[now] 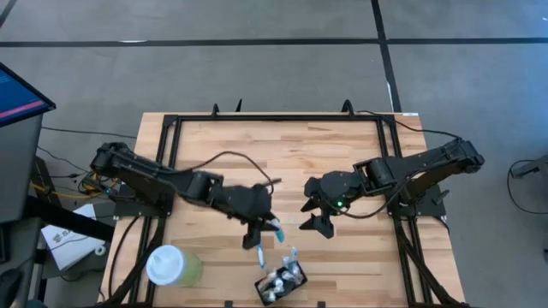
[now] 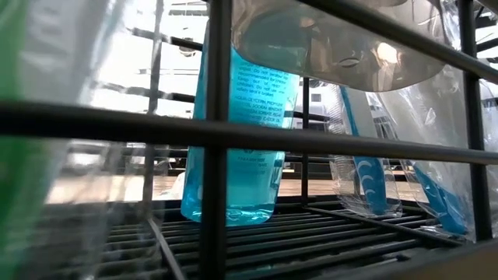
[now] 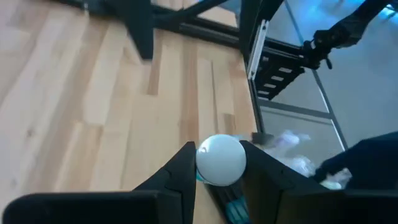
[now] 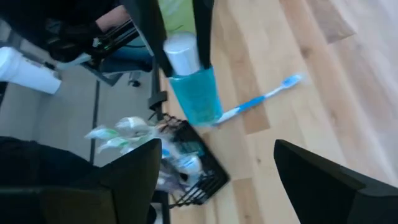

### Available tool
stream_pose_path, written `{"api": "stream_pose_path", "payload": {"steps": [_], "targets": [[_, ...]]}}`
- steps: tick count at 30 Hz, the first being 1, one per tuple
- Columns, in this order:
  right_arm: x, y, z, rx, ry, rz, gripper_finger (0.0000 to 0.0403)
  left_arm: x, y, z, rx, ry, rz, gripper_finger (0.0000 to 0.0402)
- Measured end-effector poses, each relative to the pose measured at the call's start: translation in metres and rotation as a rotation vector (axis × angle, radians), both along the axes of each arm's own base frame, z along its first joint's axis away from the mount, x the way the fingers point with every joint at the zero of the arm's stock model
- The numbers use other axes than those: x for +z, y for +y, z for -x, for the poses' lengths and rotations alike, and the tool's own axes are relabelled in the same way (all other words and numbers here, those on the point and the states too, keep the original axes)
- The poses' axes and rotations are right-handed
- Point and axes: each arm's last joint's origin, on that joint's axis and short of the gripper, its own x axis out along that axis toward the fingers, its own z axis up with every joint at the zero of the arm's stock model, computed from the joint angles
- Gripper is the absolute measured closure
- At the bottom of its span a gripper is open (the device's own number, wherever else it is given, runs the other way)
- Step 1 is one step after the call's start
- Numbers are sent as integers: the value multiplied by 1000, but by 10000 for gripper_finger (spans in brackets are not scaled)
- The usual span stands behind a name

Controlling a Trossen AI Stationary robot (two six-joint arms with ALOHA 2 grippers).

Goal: Pick & Place toothbrushing station
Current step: Put the blue mouthwash into the black wire organizer

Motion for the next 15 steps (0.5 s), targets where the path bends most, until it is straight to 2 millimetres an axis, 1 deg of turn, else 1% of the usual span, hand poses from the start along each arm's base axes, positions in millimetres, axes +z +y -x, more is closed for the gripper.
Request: {"api": "stream_pose_path", "payload": {"steps": [5,11,15], "targets": [[0,15,5,53,0,-1,101,-10,-25,1,83,28,17,315],[0,38,14,133,0,0,101,-34,-48,-5,187,95,79,315],[0,53,22,155,-12,31,101,-45,-64,-5,225,112,106,315]]}}
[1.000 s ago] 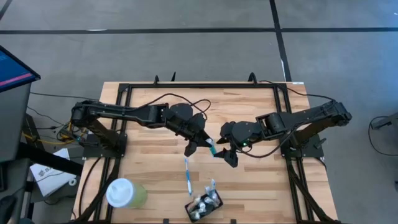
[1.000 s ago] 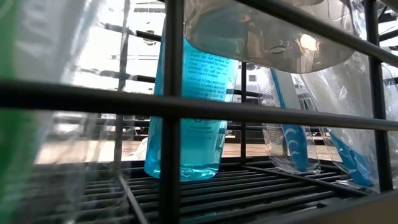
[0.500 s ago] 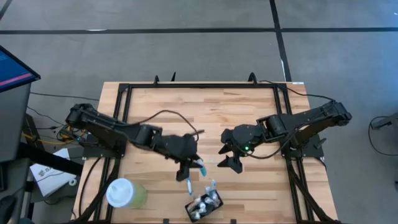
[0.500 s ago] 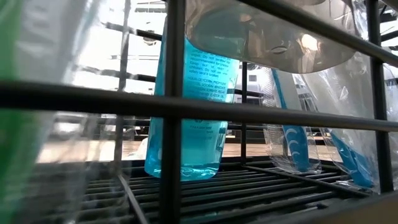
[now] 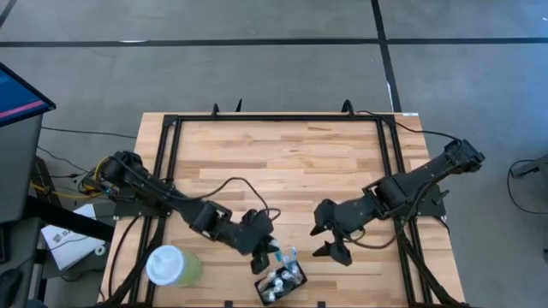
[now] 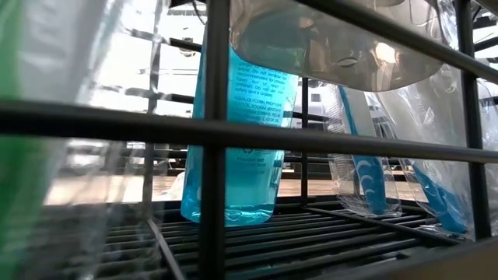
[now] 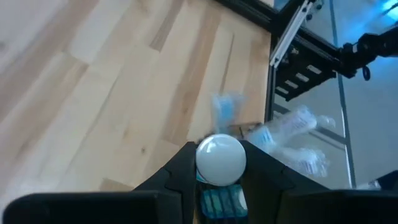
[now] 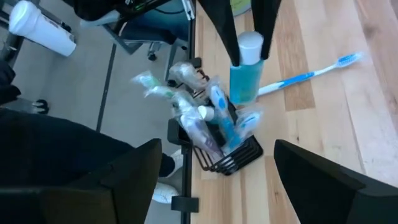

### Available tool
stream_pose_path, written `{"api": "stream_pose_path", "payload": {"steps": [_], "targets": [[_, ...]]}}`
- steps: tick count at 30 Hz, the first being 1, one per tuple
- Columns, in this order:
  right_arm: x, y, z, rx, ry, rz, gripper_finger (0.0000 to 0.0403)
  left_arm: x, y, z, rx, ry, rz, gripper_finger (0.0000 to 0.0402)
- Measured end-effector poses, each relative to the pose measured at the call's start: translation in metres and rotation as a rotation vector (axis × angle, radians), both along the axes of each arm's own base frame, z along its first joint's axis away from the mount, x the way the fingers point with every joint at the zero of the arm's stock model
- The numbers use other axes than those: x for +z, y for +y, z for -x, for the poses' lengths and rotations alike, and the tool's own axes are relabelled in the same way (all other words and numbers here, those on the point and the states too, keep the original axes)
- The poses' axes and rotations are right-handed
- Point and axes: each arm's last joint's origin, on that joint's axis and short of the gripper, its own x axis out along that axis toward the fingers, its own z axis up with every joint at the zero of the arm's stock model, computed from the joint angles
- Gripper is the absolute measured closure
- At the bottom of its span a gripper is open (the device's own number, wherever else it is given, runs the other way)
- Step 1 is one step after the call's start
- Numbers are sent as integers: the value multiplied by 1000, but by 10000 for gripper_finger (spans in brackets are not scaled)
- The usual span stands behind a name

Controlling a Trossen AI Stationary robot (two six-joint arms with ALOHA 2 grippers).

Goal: Pick & Place toothbrushing station
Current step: Put the blue mouthwash into the black wire organizer

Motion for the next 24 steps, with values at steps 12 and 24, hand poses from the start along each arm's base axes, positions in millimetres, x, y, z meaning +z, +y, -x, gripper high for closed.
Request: {"api": "stream_pose_path", "payload": {"steps": [12,24], "targets": [[-1,26,16,47,-9,27,101,6,-23,-6,-27,-64,3,315],[-1,30,19,63,-9,28,101,17,-13,4,-290,-57,-263,315]]}}
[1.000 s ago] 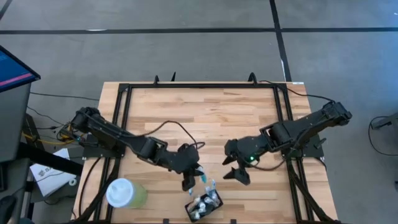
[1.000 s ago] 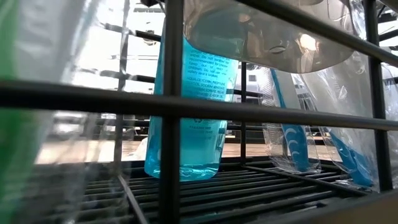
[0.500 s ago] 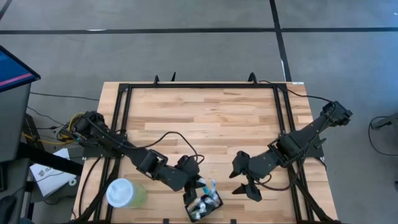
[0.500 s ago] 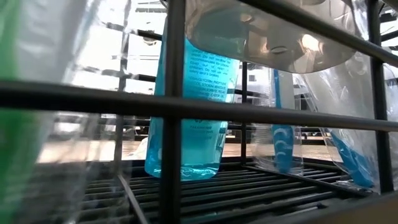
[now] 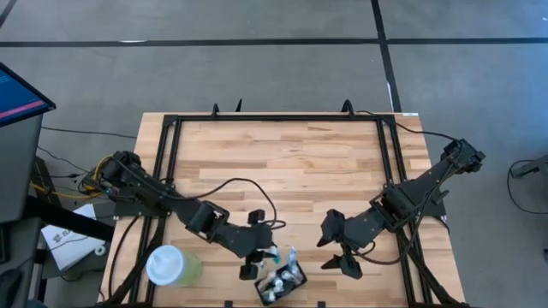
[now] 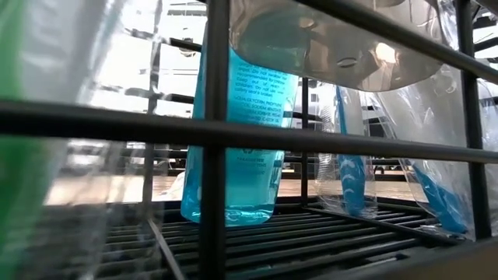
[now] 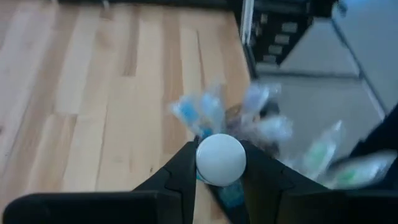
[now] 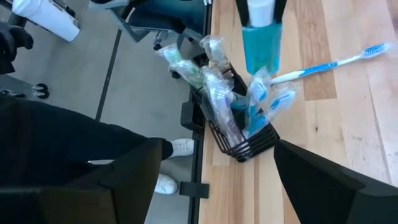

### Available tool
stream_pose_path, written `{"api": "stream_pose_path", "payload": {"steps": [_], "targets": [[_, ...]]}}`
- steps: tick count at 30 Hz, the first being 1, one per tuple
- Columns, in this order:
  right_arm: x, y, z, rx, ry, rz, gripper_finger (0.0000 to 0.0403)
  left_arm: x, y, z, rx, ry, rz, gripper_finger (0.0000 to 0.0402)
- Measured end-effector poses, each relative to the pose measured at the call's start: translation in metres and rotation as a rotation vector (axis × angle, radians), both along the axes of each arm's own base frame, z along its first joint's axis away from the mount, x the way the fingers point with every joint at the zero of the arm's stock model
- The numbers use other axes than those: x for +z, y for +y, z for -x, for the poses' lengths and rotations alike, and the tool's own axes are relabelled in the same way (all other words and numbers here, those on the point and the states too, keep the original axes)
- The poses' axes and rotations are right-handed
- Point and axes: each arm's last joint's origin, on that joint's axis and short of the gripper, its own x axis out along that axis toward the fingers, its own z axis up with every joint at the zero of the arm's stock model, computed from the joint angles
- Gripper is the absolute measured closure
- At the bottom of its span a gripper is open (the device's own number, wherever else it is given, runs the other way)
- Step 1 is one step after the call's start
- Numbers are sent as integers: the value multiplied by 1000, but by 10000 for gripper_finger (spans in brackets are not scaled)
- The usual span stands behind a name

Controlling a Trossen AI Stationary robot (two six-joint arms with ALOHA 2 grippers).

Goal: Pick & Place toothbrushing station
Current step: Put the blue mouthwash into the black wire organizer

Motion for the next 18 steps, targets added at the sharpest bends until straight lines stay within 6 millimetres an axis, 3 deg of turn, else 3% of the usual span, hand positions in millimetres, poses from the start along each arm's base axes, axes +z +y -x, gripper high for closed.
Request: {"api": "stream_pose_path", "payload": {"steps": [10,18], "targets": [[-1,-3,-1,-9,7,4,101,-10,3,-2,-222,25,-98,315],[-1,-7,-3,-42,15,16,101,-40,5,4,-337,58,-211,315]]}}
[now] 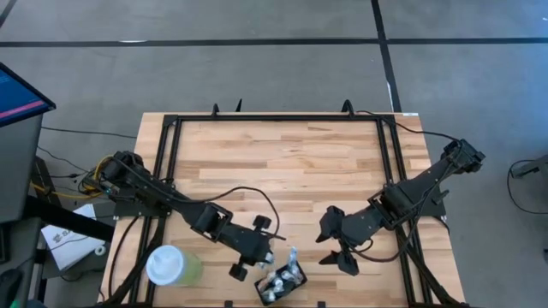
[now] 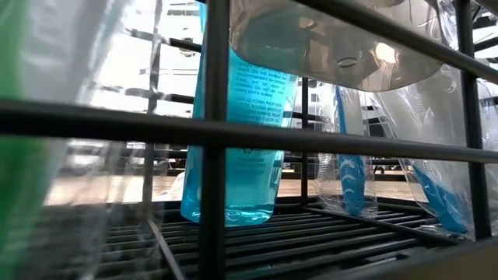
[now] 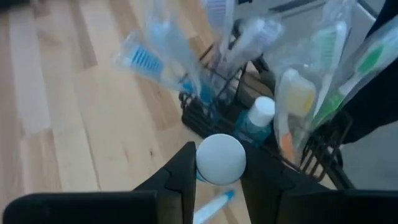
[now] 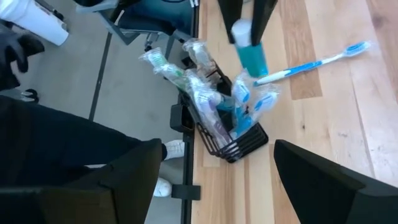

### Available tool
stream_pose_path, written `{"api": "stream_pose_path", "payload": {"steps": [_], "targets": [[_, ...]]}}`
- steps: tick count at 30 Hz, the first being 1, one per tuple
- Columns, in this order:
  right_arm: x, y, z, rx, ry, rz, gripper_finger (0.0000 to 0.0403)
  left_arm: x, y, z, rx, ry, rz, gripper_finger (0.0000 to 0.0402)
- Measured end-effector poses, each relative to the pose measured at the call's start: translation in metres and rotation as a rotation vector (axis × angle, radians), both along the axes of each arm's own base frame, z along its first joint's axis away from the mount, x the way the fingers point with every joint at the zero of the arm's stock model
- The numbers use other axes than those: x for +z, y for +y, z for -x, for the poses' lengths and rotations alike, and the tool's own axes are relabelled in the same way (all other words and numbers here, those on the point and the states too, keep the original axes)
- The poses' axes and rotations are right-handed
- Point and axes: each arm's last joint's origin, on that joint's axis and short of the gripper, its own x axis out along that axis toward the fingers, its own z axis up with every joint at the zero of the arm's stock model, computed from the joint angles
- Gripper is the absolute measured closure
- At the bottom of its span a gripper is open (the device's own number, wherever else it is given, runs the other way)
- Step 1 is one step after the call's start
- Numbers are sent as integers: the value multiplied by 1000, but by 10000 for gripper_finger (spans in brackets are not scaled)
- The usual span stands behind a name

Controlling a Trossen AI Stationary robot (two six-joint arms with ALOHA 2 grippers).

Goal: Pick & Place toothbrushing station
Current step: Put the blue mouthwash into the black wire organizer

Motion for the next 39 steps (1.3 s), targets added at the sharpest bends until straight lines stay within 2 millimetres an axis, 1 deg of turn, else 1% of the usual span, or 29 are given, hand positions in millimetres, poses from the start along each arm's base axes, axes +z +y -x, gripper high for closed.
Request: {"api": "stream_pose_path", "payload": {"steps": [2,6,12,17,19,23,27,30,35,39], "targets": [[0,-1,-1,-13,2,-3,101,-1,-2,-3,-36,-55,13,315],[0,-6,-4,-32,2,-3,101,3,-4,-8,-151,-150,72,315],[0,-16,-10,-81,7,-16,101,1,8,-12,-262,-138,77,315],[0,-23,-14,-120,8,-20,101,-4,7,-14,-347,-148,37,315],[0,-26,-15,-146,9,-23,101,-4,10,-16,-380,-151,58,315],[0,-31,-18,-174,4,-20,101,-11,19,-18,-411,-136,66,315],[0,-35,-20,-198,9,-31,101,-16,21,-18,-432,-169,75,315],[0,-35,-20,-201,10,-33,101,-18,20,-18,-439,-191,76,315],[0,-37,-20,-205,16,-28,101,-16,17,-19,-487,-264,25,315],[0,-39,-21,-212,16,-28,101,-27,13,-22,-498,-232,29,315]]}}
